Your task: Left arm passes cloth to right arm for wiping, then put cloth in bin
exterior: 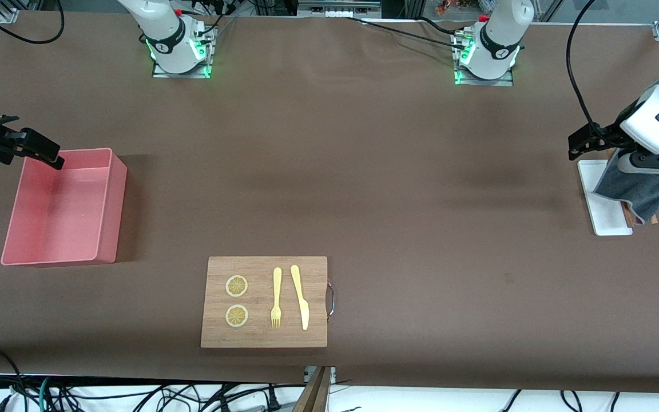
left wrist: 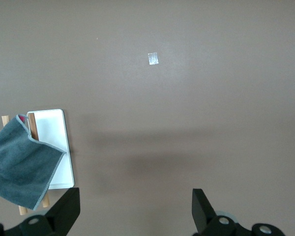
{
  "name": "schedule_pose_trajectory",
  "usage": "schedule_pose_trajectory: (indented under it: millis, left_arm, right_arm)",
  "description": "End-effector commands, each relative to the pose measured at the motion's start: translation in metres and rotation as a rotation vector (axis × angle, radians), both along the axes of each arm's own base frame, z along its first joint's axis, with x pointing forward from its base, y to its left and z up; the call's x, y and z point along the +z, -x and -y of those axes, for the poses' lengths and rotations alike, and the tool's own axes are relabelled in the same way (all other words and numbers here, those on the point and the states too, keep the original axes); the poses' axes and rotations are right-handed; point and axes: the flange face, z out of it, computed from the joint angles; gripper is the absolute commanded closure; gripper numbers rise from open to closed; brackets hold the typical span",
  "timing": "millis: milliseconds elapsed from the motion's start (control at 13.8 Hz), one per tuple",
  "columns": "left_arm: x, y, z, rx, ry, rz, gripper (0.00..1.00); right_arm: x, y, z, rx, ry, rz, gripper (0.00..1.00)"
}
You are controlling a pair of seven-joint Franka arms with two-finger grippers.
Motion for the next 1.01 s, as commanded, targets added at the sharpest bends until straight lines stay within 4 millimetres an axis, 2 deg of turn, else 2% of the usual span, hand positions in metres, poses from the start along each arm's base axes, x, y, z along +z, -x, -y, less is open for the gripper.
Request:
schedule_pose_trajectory:
  millis: [0,290,941]
  left_arm:
    - [0.0069,-0.0065,-0.0031,0.0,0.008,0.004,0.0]
    - [0.0153,-0.0075,-0.0099,0.02,0.009,0.02,0.0]
    - [0.0114,-0.0104,-0.0053,0.011,0.01,0.014,0.0]
  right_arm:
    - [0.0011,0.0013,0.0024,0.013,-0.012,0.006,0.0]
    - [0.0011,0.0014,0.0005,0.015,-0.014,0.006,0.0]
    - [0.0011,0.0014,-0.0004,0.018,-0.014,0.006,0.0]
